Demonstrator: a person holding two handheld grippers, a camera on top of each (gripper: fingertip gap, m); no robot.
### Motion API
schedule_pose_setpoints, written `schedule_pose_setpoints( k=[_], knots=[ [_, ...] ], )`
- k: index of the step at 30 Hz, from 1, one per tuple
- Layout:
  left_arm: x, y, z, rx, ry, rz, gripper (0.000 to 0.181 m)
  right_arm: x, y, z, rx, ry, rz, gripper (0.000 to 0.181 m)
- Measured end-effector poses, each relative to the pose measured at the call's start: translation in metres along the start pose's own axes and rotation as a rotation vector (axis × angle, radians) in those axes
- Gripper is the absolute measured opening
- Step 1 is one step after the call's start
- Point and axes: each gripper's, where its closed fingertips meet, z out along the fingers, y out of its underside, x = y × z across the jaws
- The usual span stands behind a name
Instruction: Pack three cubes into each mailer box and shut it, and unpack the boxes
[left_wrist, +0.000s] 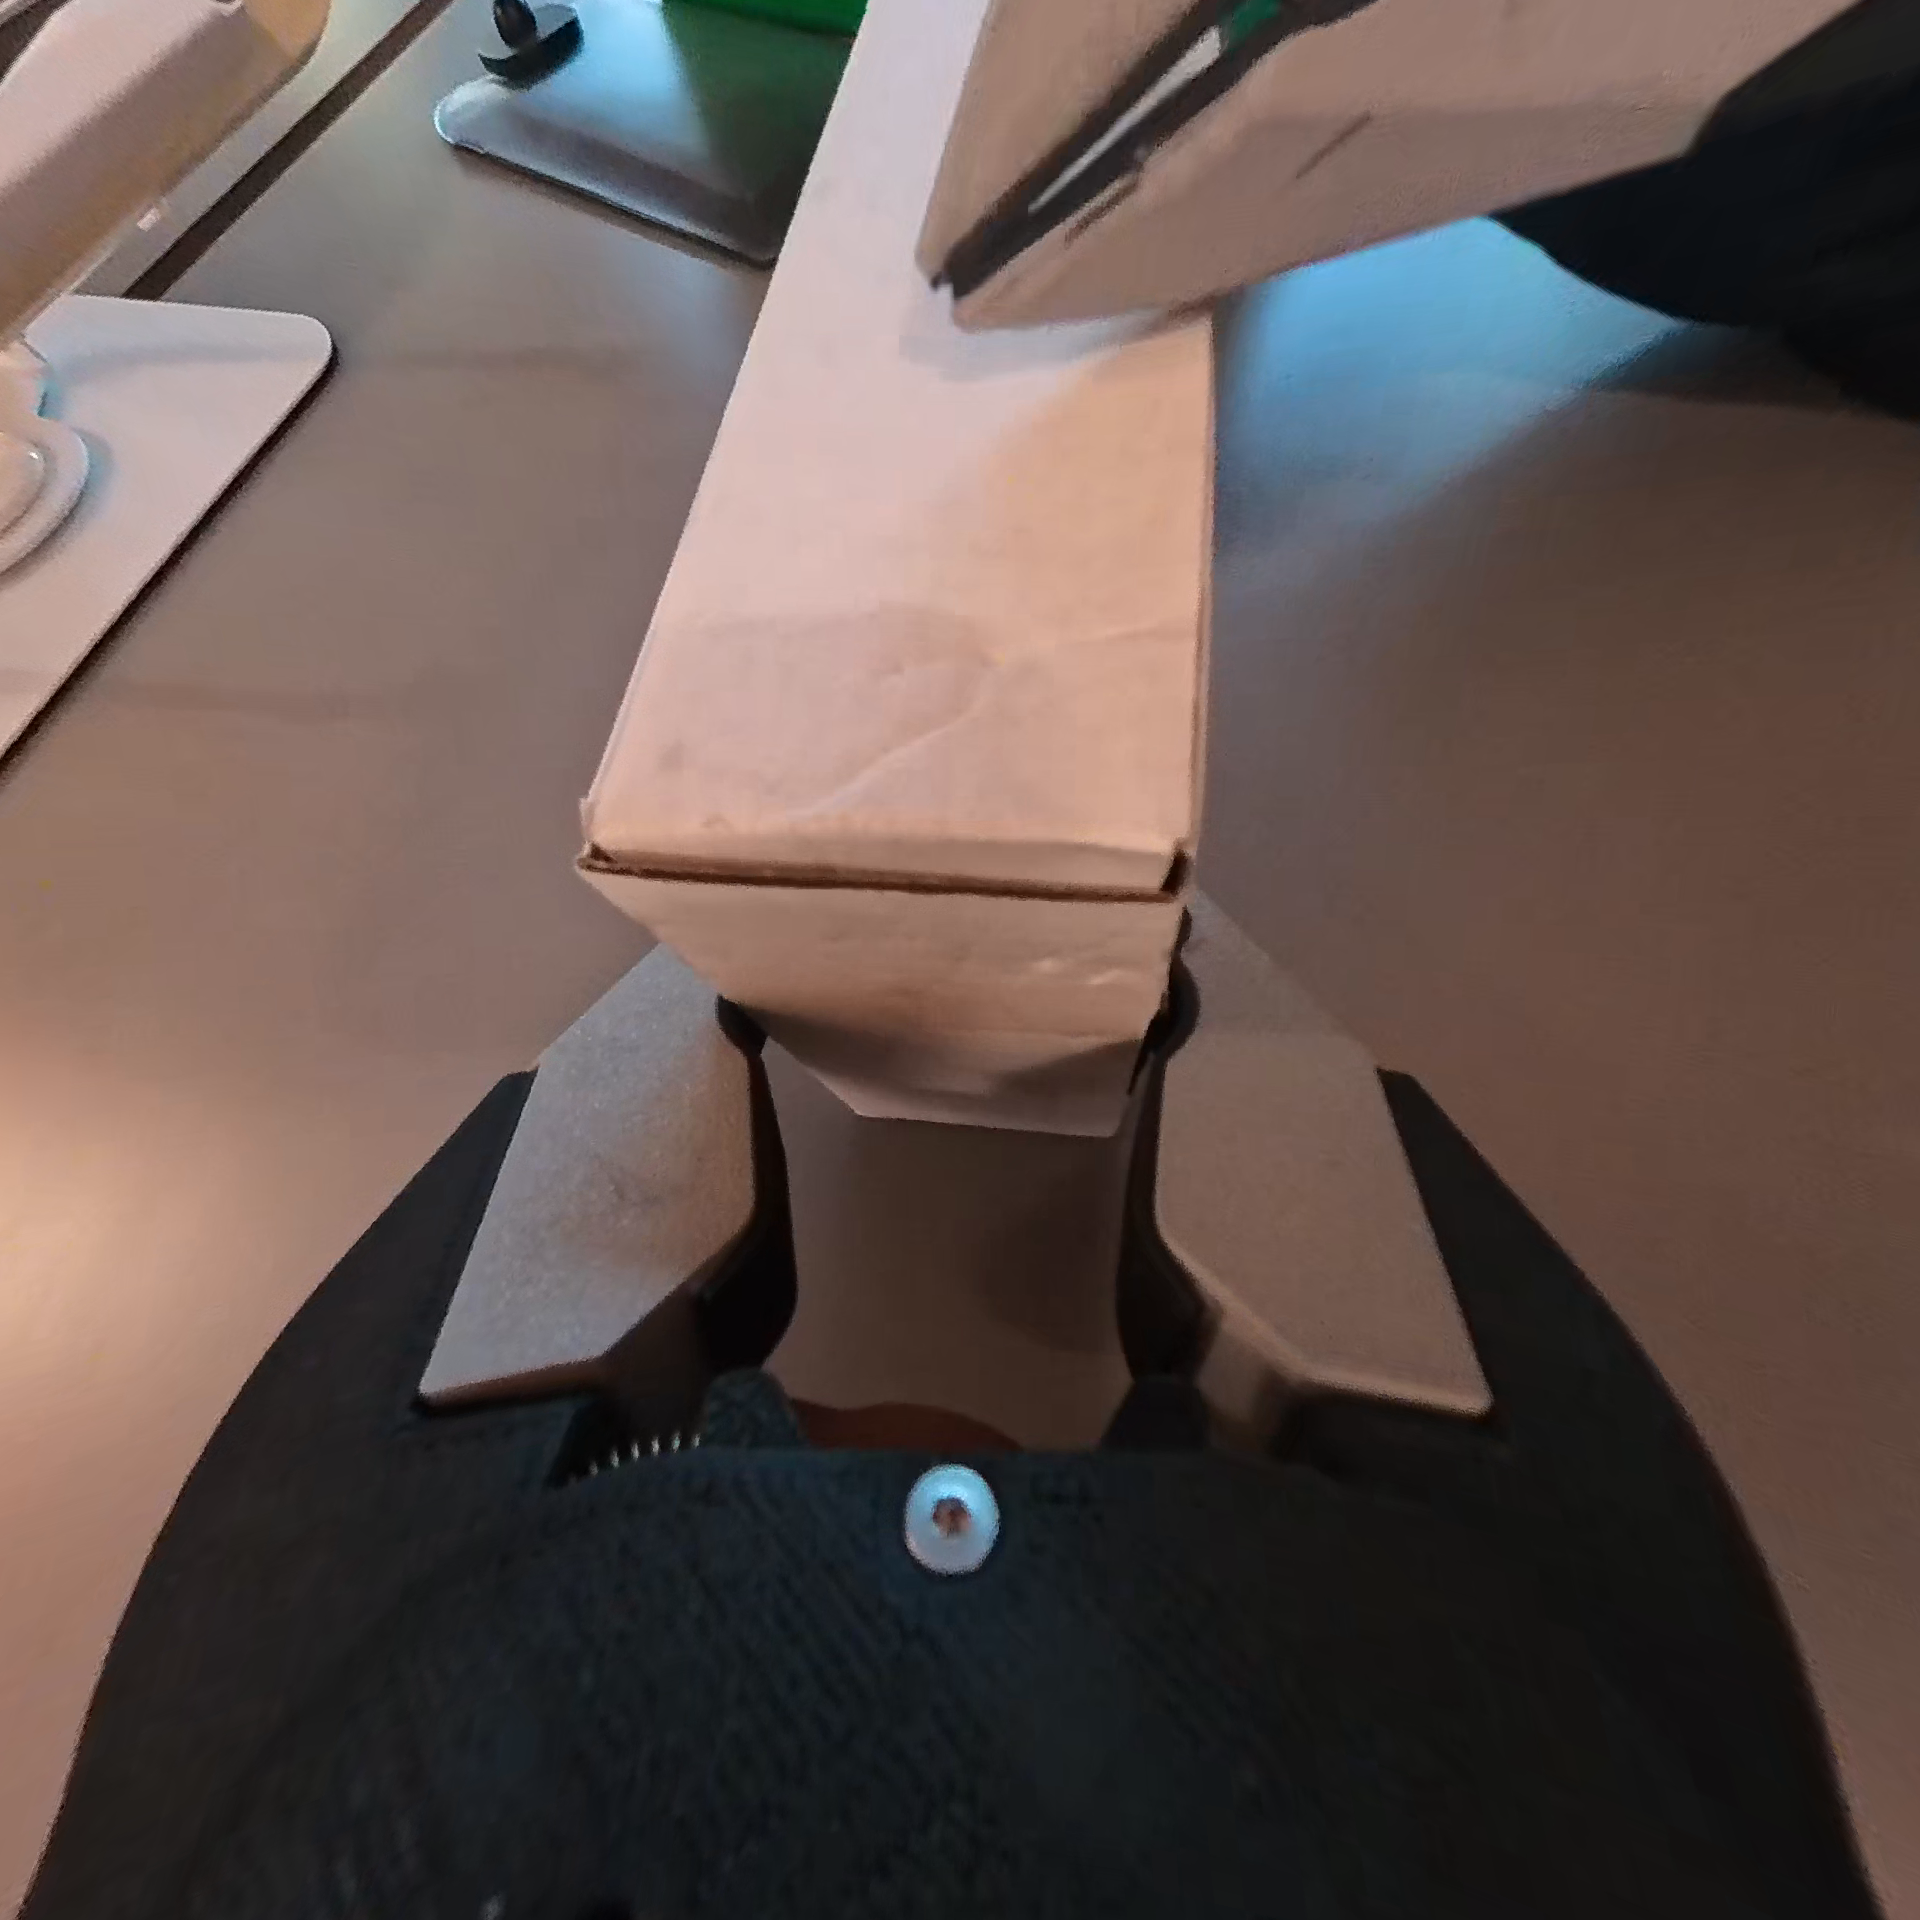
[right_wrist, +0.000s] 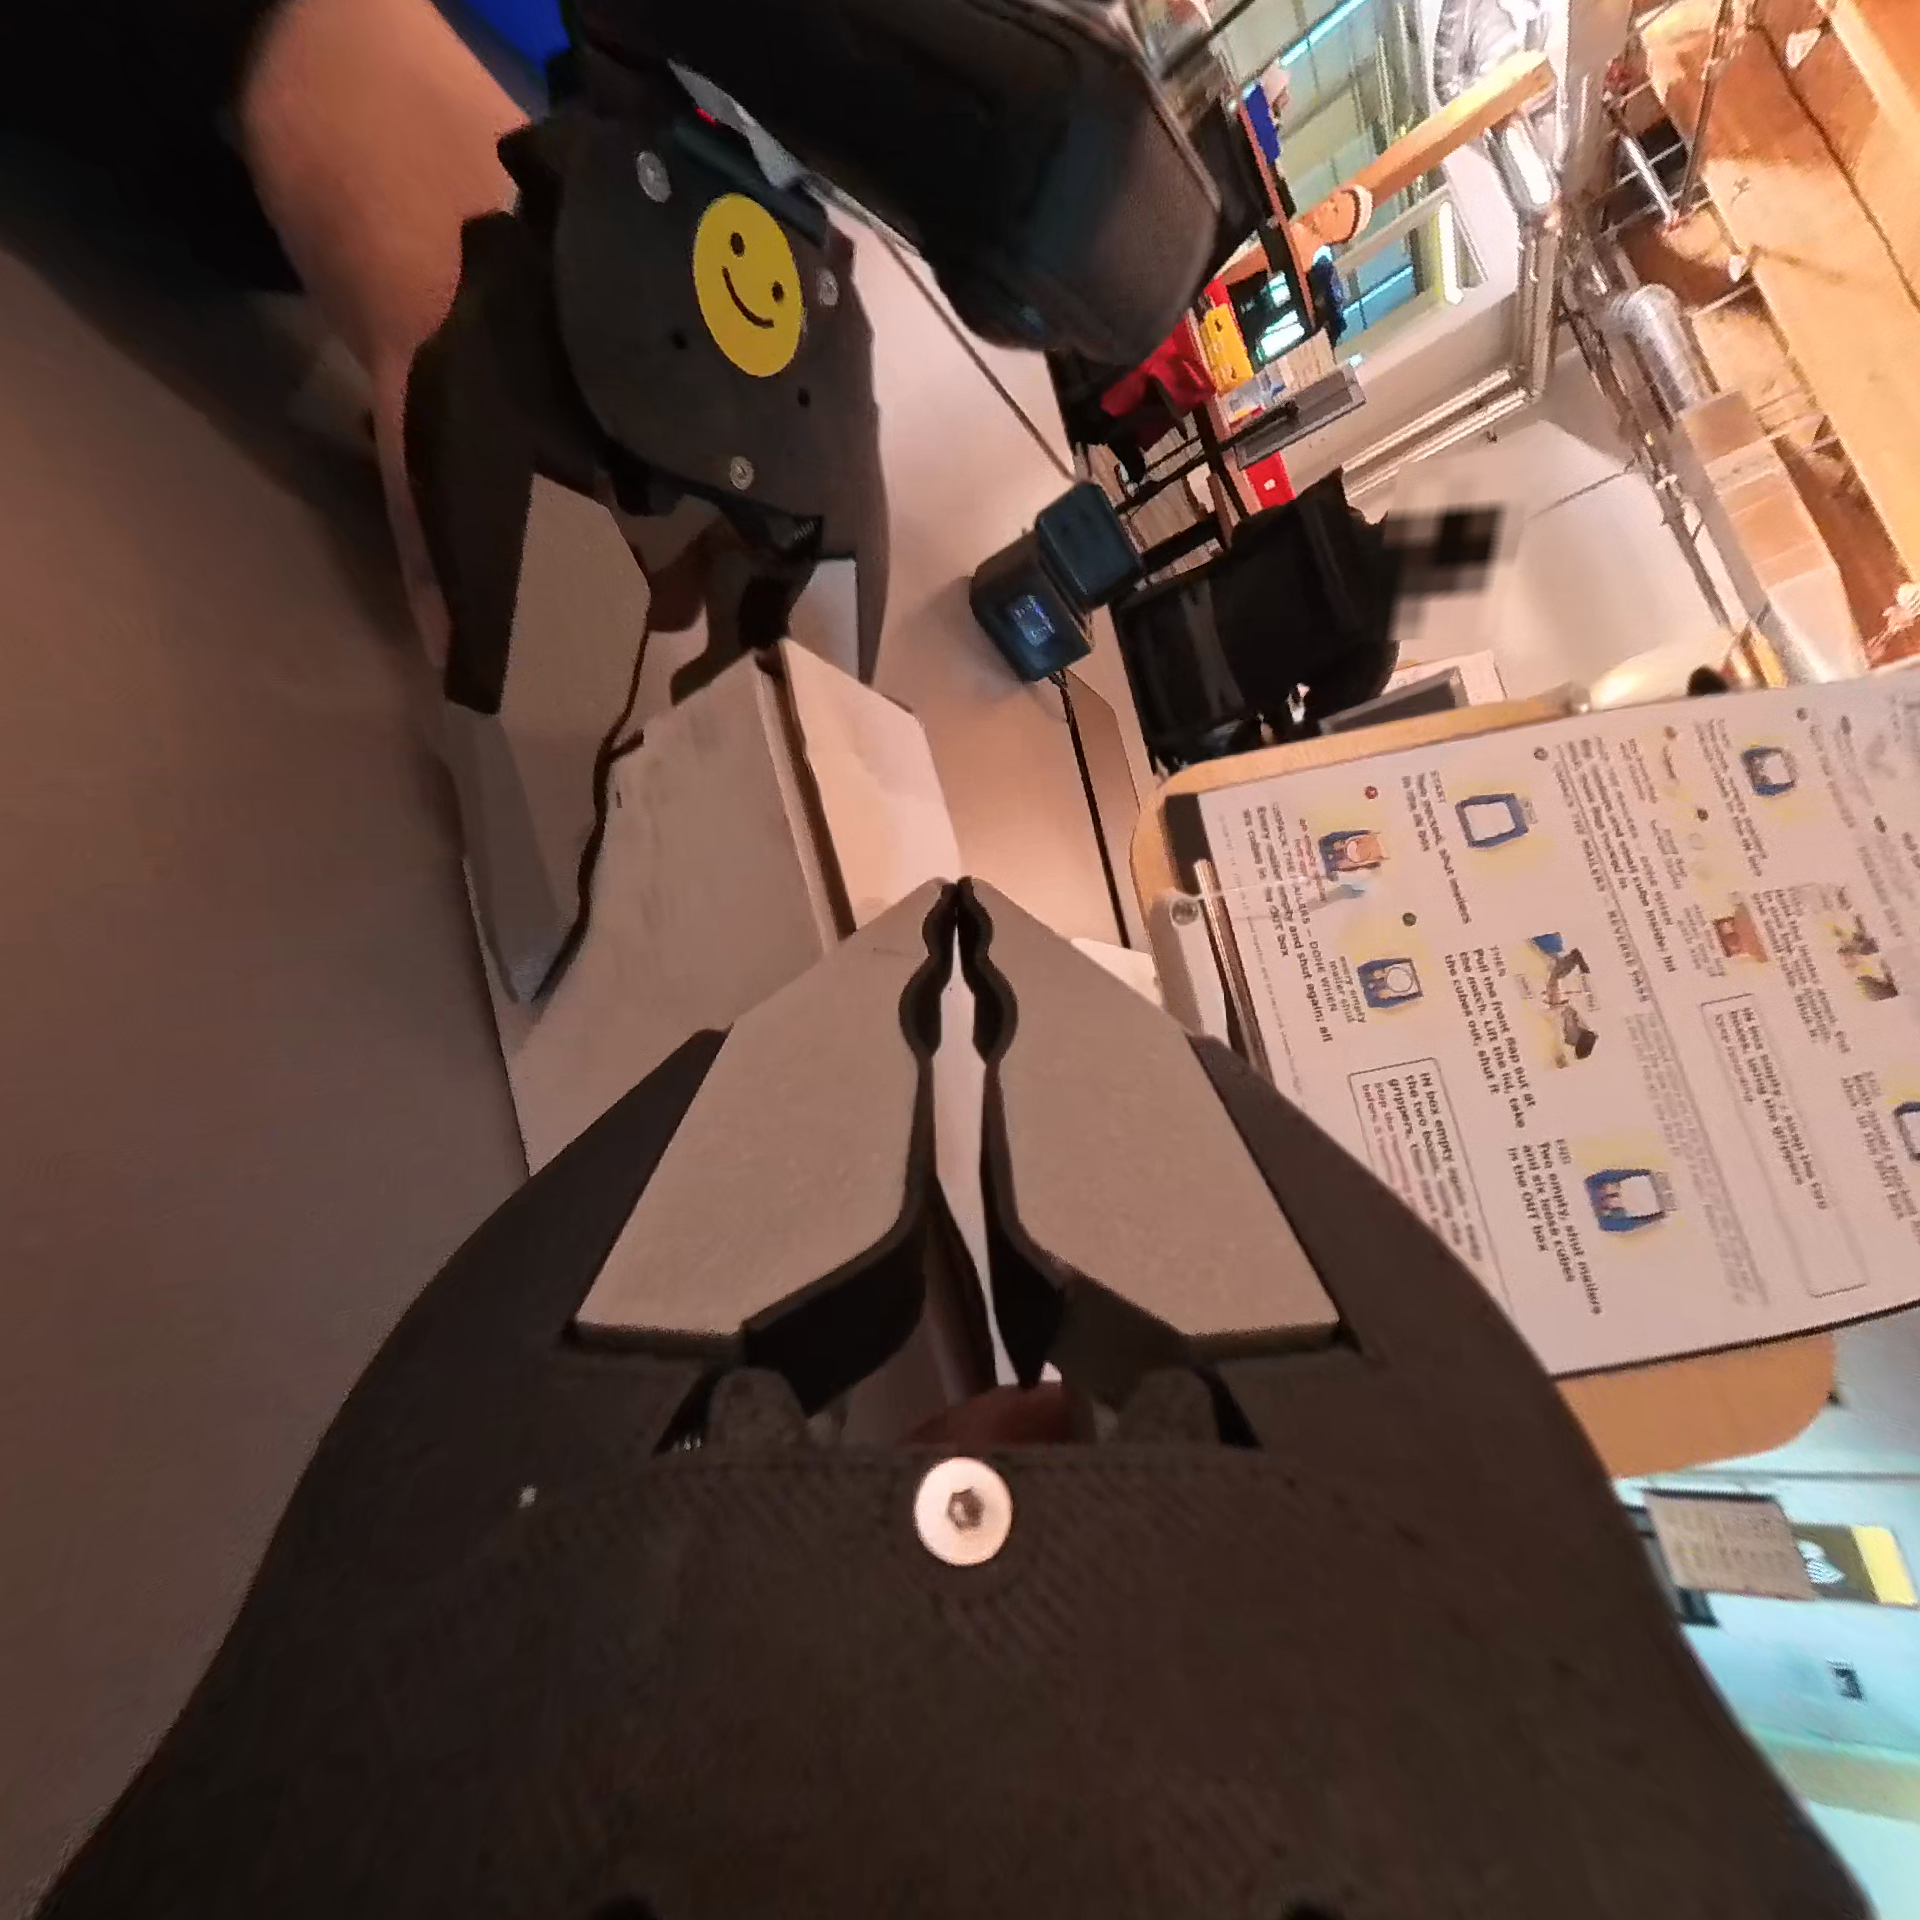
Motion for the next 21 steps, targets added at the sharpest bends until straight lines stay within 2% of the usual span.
schedule_pose_setpoints(
  k=[1, 4, 8, 12, 14, 21],
  knots=[
    [0.001, 0.000, 0.000, -0.005, -0.005, 0.005, 0.075, -0.002, -0.004, 0.001, 0.004, -0.002, -0.017, 0.000],
    [0.003, -0.003, 0.003, -0.011, -0.010, 0.004, 0.075, -0.006, -0.013, -0.002, 0.036, -0.007, -0.053, 0.003],
    [-0.008, 0.001, 0.000, -0.021, -0.044, -0.033, 0.075, -0.007, -0.023, -0.013, 0.115, -0.096, 0.063, 0.011],
    [-0.007, 0.003, -0.003, -0.029, -0.052, -0.011, 0.075, -0.005, -0.010, -0.008, 0.034, -0.070, 0.022, 0.012],
    [-0.006, 0.002, -0.001, -0.037, -0.056, -0.007, 0.075, -0.008, -0.012, -0.007, 0.038, -0.077, 0.012, 0.008],
    [-0.006, 0.002, 0.000, -0.040, -0.045, -0.046, 0.075, -0.008, -0.013, -0.006, 0.040, -0.083, 0.025, 0.015]
  ],
)
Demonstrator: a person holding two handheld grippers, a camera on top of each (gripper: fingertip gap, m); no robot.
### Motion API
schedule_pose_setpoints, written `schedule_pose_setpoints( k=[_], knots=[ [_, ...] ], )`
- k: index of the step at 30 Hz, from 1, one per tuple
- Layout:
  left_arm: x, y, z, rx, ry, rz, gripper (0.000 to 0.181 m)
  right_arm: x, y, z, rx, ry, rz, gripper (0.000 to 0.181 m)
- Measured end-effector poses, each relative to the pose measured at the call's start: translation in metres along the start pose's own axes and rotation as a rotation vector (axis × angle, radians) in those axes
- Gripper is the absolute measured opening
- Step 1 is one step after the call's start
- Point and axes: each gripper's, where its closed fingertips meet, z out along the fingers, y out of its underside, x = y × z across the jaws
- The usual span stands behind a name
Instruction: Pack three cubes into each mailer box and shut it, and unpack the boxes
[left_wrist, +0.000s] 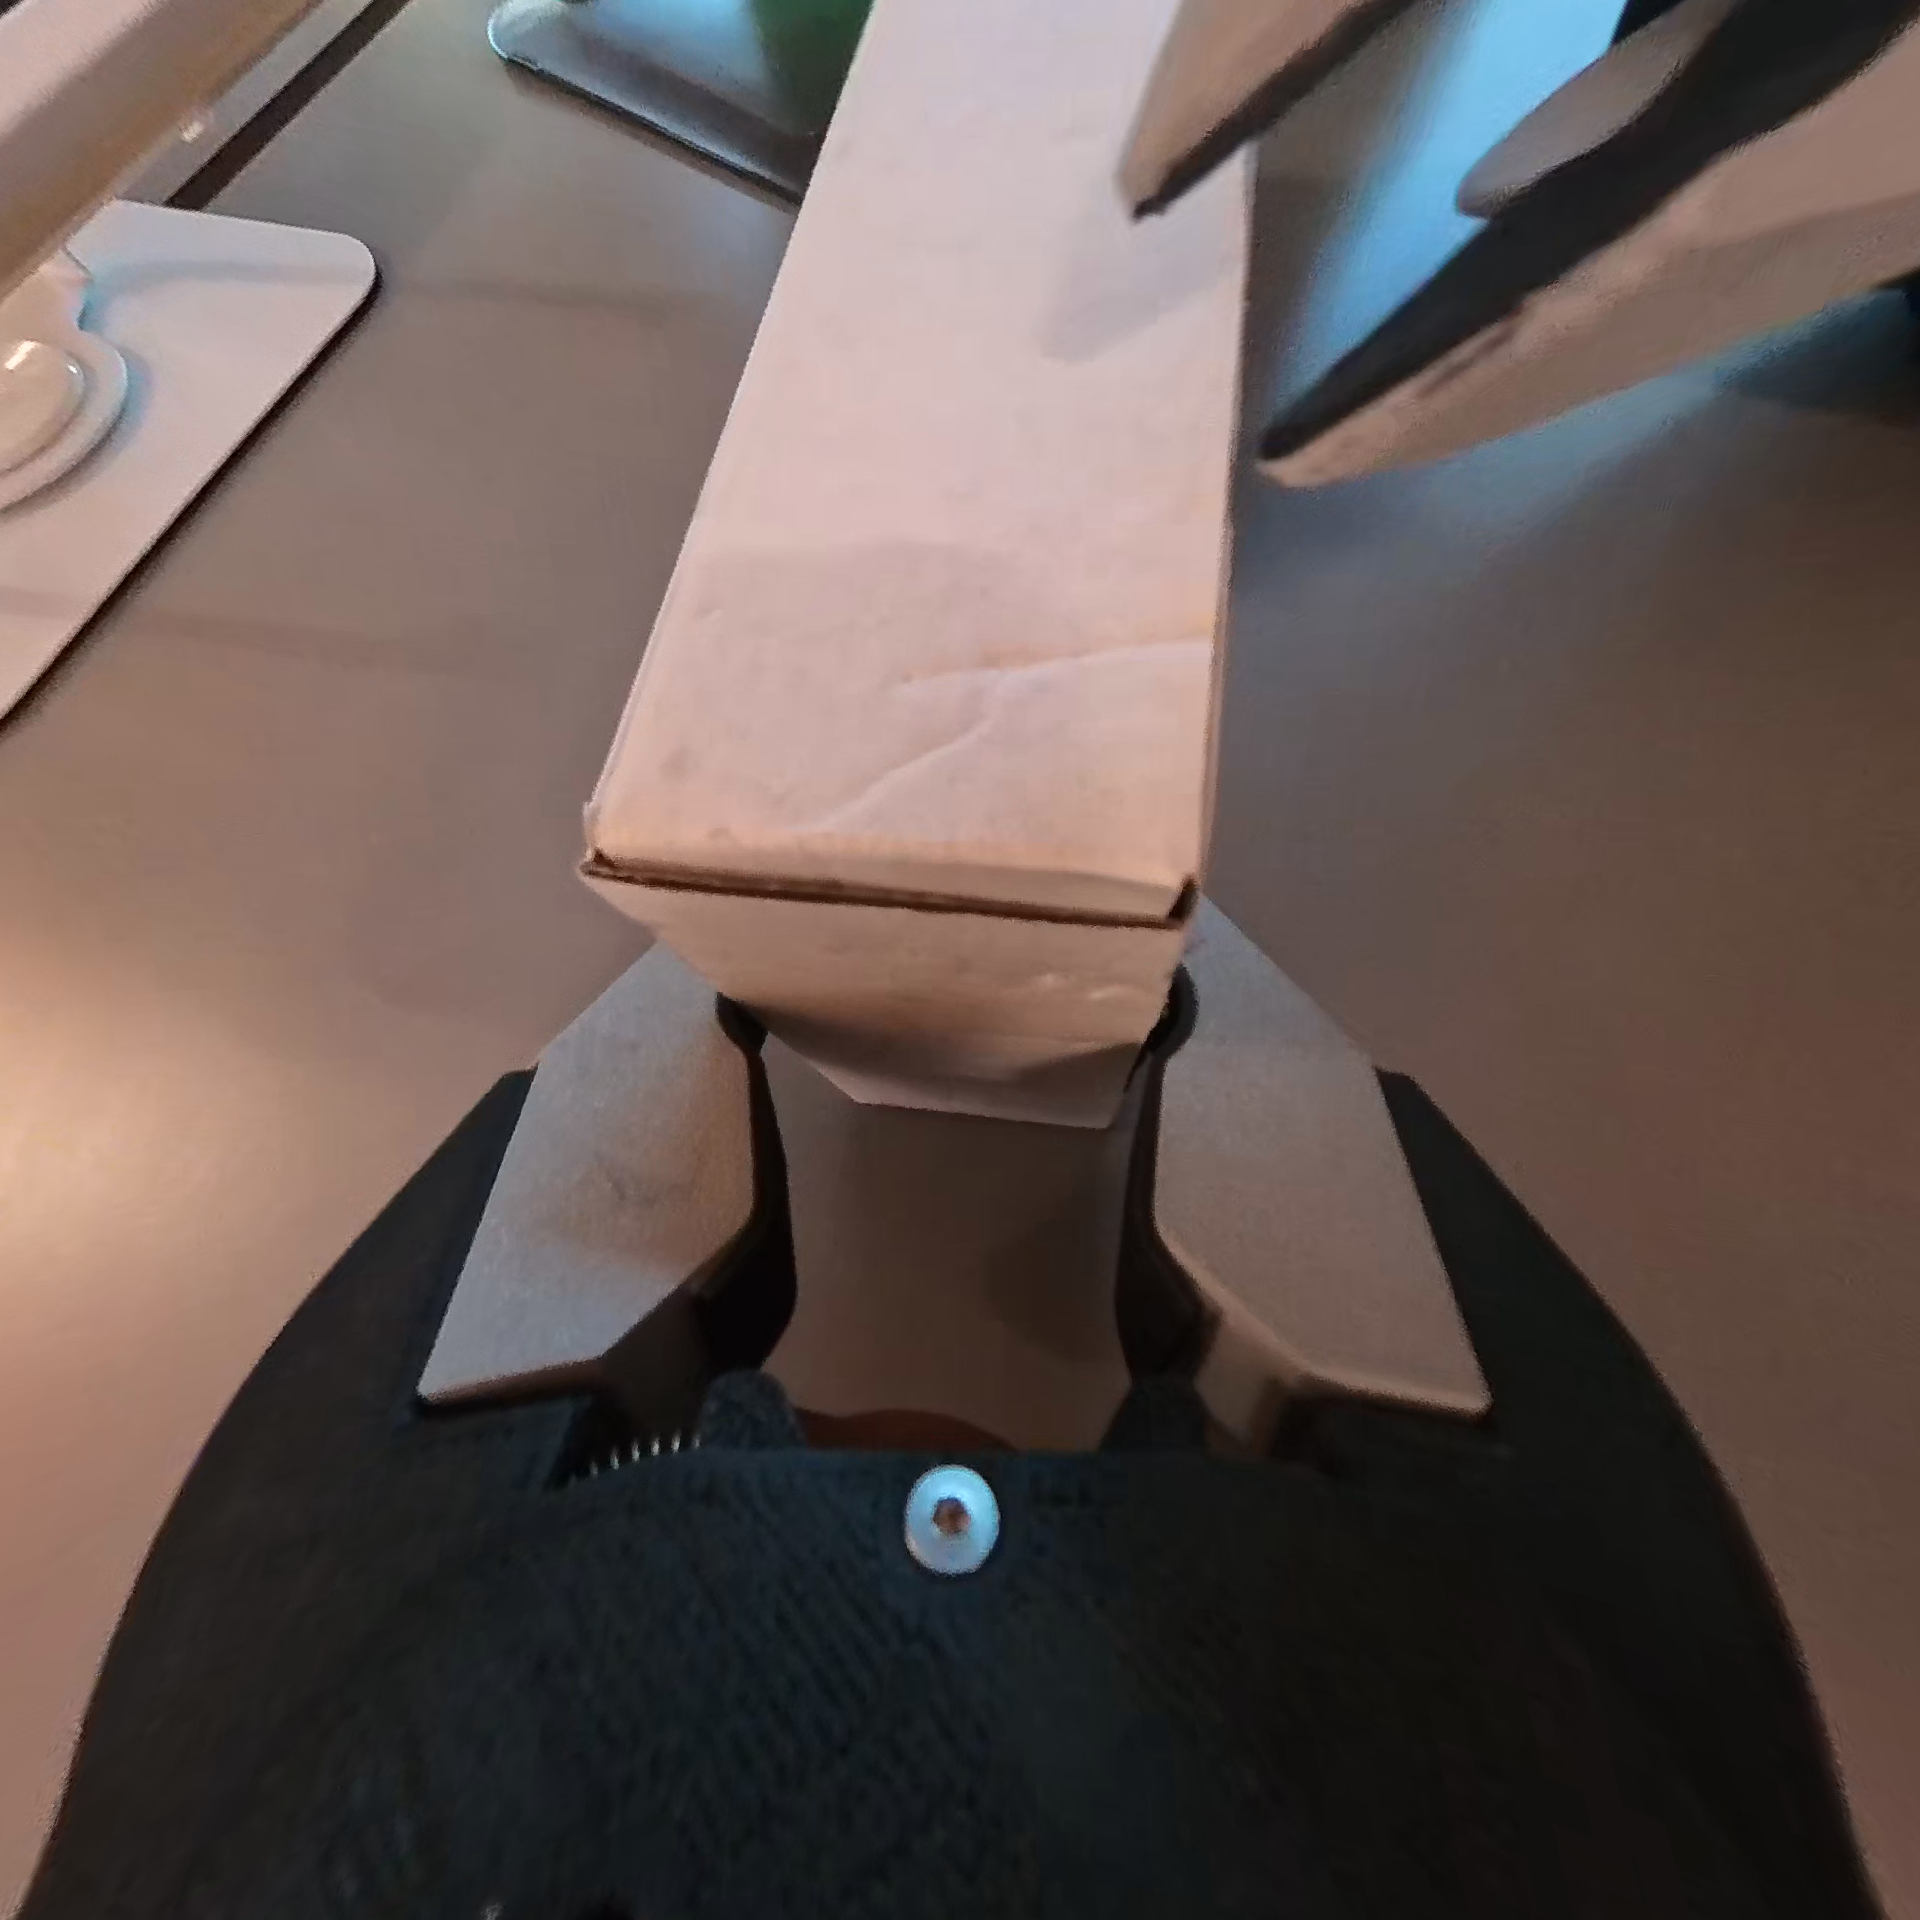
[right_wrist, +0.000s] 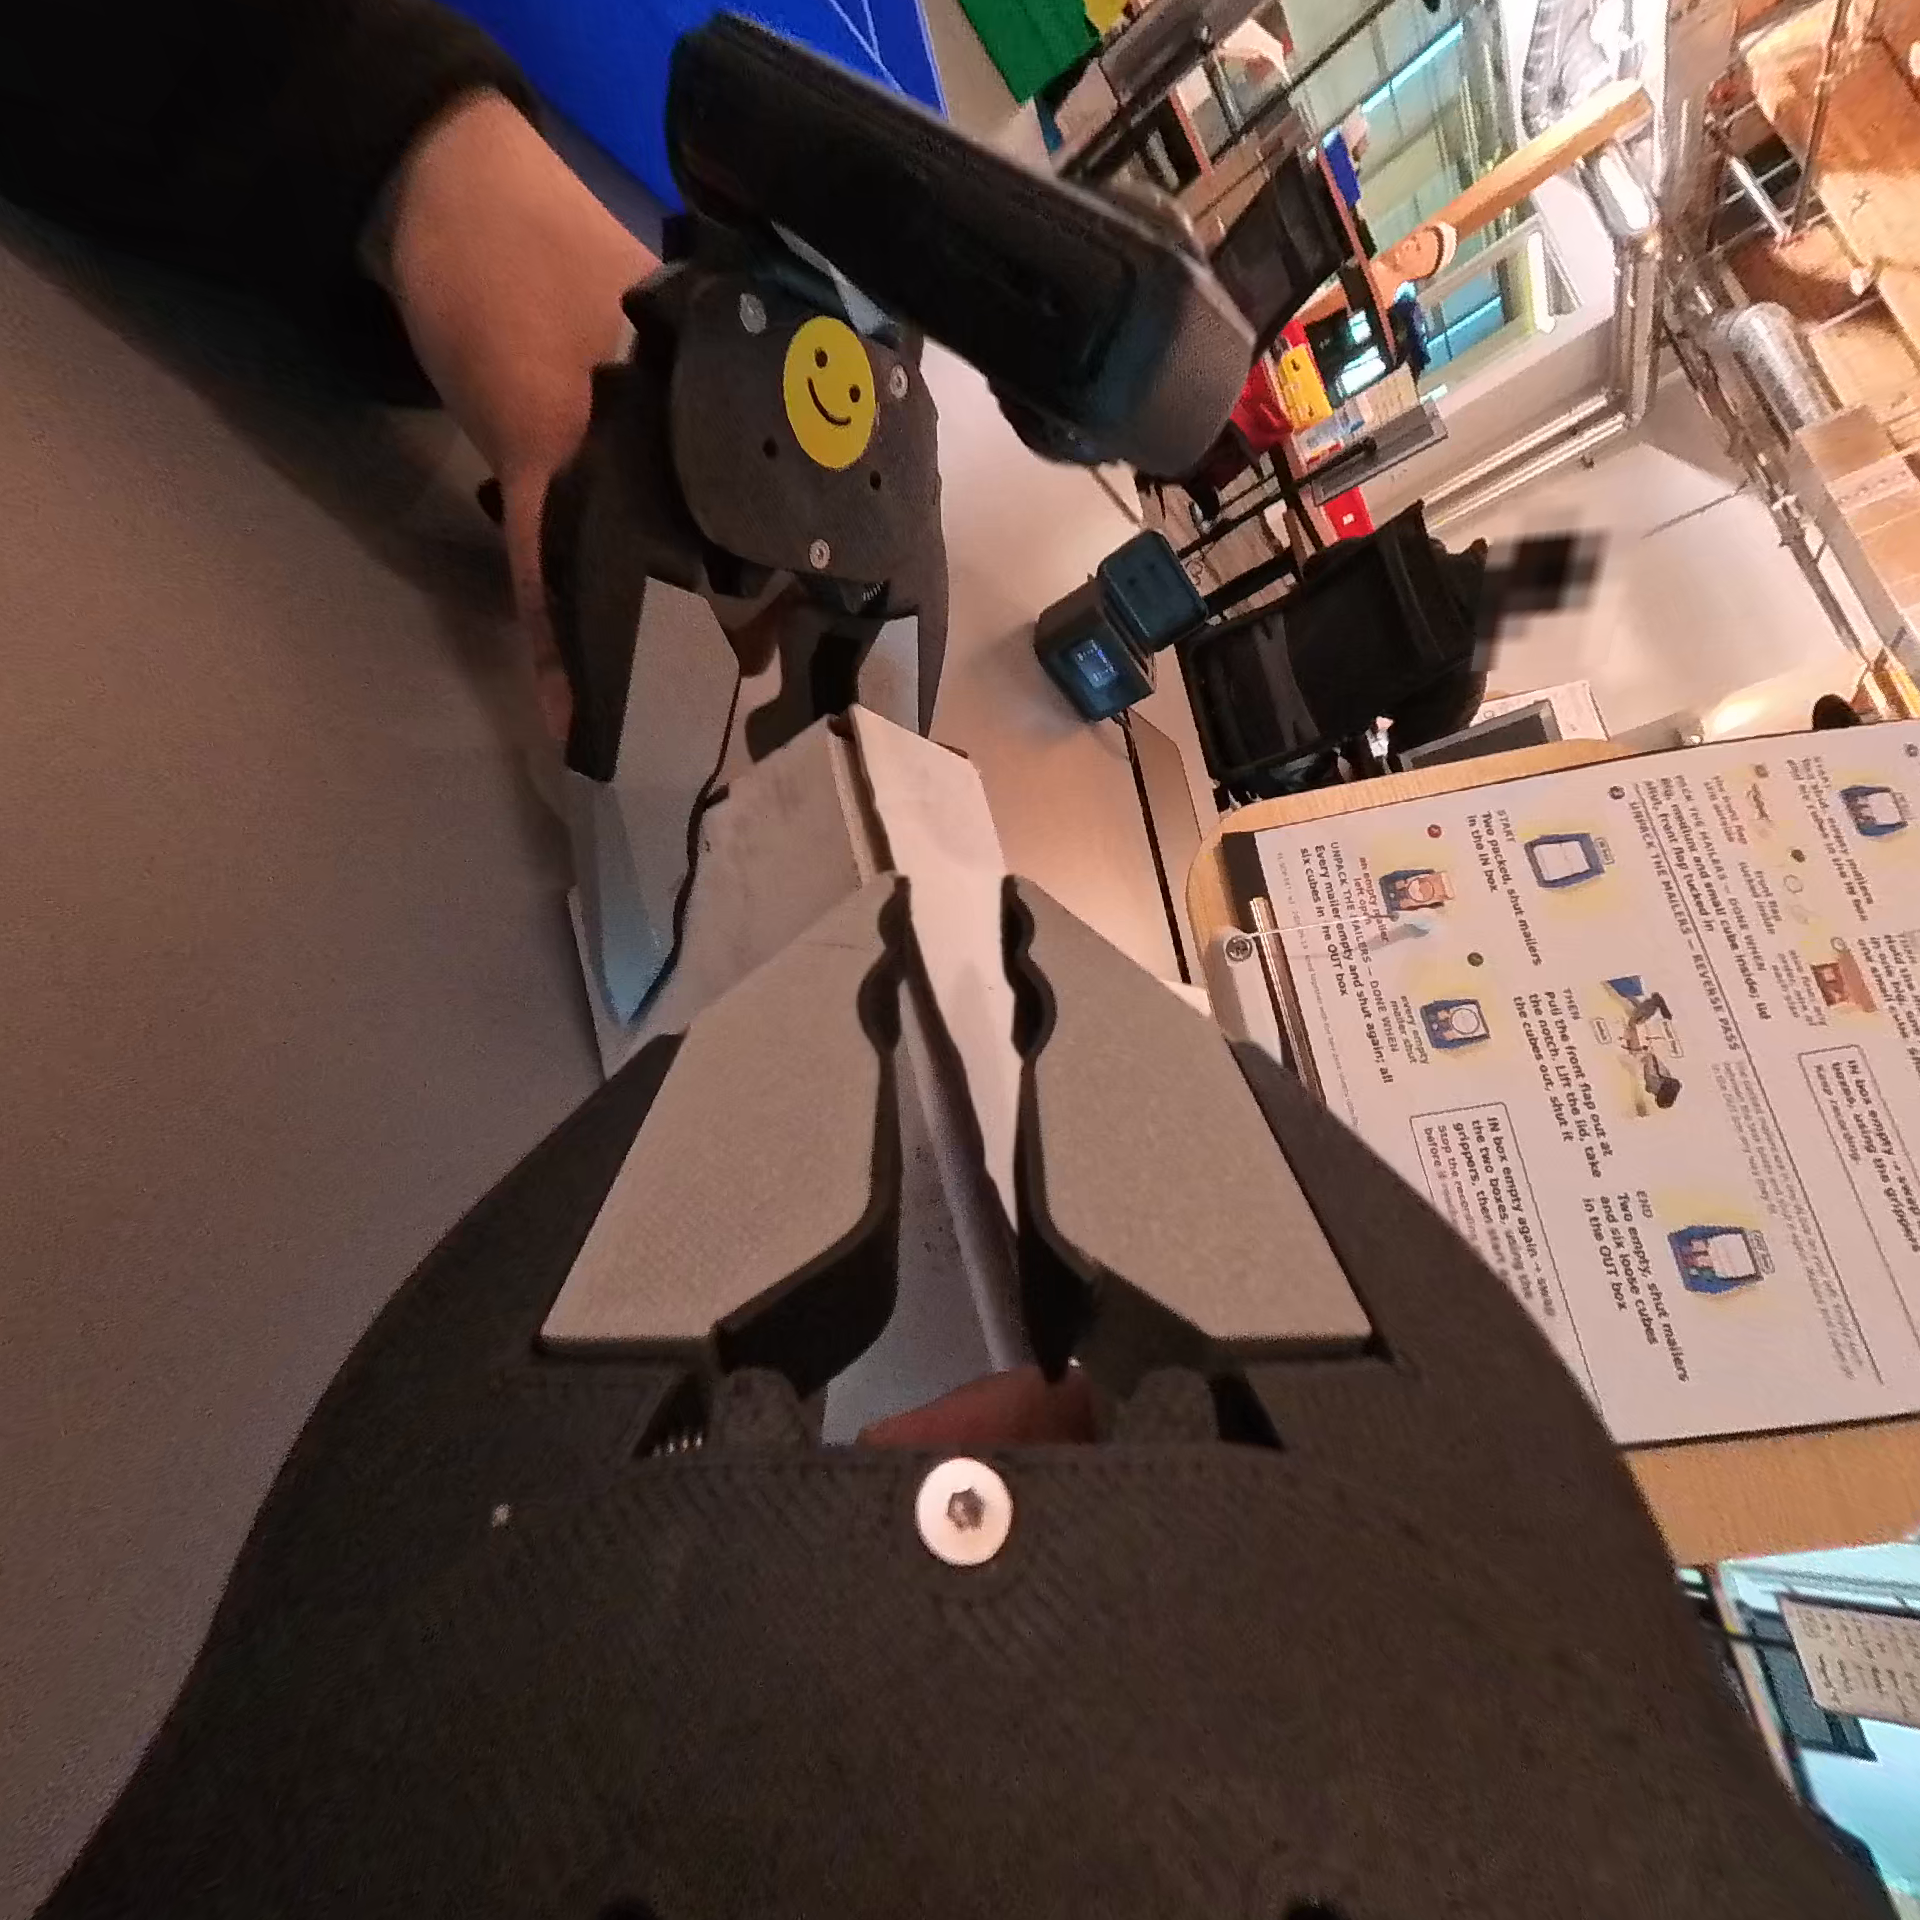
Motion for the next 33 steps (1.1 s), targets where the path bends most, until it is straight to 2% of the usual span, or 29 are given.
schedule_pose_setpoints(
  k=[6, 7, 8, 10, 13, 15, 18, 20, 24, 28, 33],
  knots=[
    [0.002, -0.001, 0.001, -0.002, -0.004, 0.009, 0.075, 0.006, -0.002, 0.000, -0.014, 0.051, -0.028, 0.018],
    [0.001, 0.000, 0.001, -0.005, -0.004, 0.005, 0.075, 0.008, -0.002, 0.001, -0.019, 0.071, -0.043, 0.014],
    [0.001, 0.000, 0.001, -0.008, -0.002, 0.000, 0.075, 0.015, -0.002, 0.001, -0.030, 0.129, -0.064, 0.009],
    [0.015, -0.003, 0.002, -0.002, 0.035, 0.062, 0.075, 0.041, 0.001, -0.004, -0.088, 0.338, -0.164, 0.001],
    [0.029, -0.010, 0.009, -0.014, 0.041, 0.078, 0.075, 0.027, -0.007, -0.006, -0.032, 0.256, -0.187, 0.000],
    [0.019, -0.009, 0.011, -0.011, 0.017, 0.018, 0.075, 0.034, -0.013, -0.014, 0.052, 0.266, -0.100, 0.000],
    [0.003, -0.005, 0.007, -0.001, -0.023, -0.020, 0.075, 0.020, -0.026, -0.021, 0.144, 0.119, -0.007, 0.000],
    [-0.007, -0.001, 0.002, -0.006, -0.061, -0.018, 0.075, 0.004, -0.025, -0.018, 0.116, 0.009, 0.018, 0.008],
    [-0.006, -0.001, 0.001, -0.014, -0.072, 0.016, 0.075, -0.002, -0.002, -0.001, -0.046, -0.019, 0.040, 0.032],
    [-0.001, -0.002, 0.003, -0.015, -0.051, 0.016, 0.075, 0.007, 0.003, 0.004, -0.078, 0.060, 0.001, 0.033],
    [0.002, -0.002, 0.004, -0.003, -0.019, -0.014, 0.075, 0.011, 0.004, 0.004, -0.074, 0.077, 0.009, 0.038]
  ],
)
